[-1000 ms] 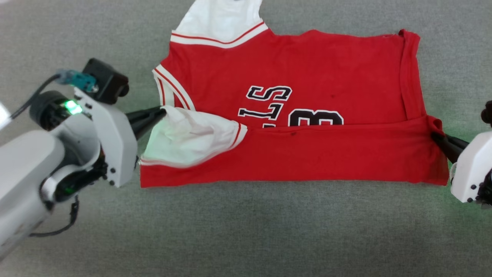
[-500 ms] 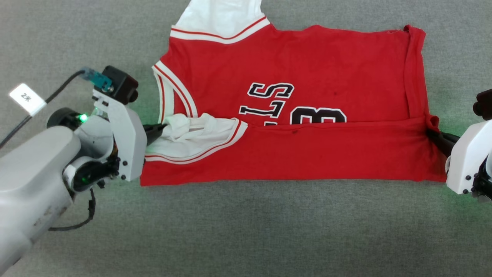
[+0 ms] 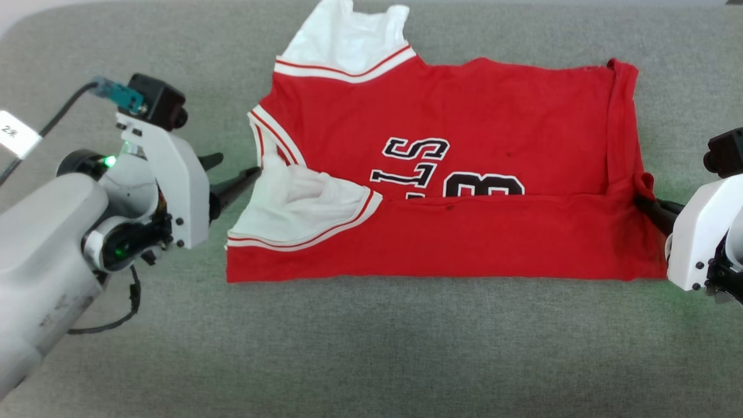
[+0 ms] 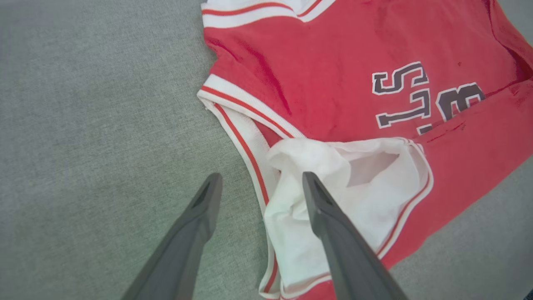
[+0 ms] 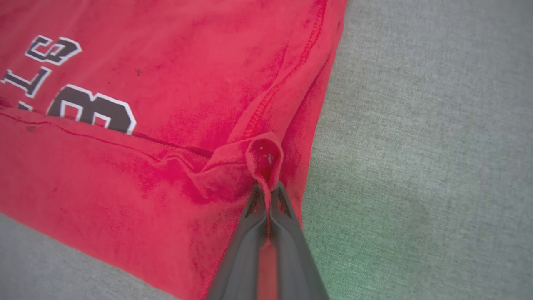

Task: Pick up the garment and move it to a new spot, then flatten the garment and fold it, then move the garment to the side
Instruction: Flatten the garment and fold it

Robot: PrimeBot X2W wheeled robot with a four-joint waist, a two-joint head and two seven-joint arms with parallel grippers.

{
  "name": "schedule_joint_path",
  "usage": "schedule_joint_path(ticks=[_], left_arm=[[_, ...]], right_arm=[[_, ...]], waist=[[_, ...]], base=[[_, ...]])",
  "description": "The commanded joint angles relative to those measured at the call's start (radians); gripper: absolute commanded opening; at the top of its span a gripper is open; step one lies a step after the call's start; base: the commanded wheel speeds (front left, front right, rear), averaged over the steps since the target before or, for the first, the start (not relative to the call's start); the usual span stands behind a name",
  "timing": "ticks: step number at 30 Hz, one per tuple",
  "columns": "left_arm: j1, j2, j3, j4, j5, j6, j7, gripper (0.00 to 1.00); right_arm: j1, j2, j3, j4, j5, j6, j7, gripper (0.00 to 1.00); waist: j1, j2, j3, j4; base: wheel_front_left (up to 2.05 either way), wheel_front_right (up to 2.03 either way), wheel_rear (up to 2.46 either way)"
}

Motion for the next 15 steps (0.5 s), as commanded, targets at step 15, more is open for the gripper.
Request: schedule_joint_path(ticks=[15], left_arm=[[0.104, 0.099, 0.016, -0.205, -0.11, 0.165, 0.068, 1.0]], right_arm=[[0.037, 0.046, -0.083, -0.077, -0.029, -0.001, -0.066, 1.0]], waist=[[0.0, 0.0, -0.088, 0.009]], base=[[0.0, 0.0, 0.0]])
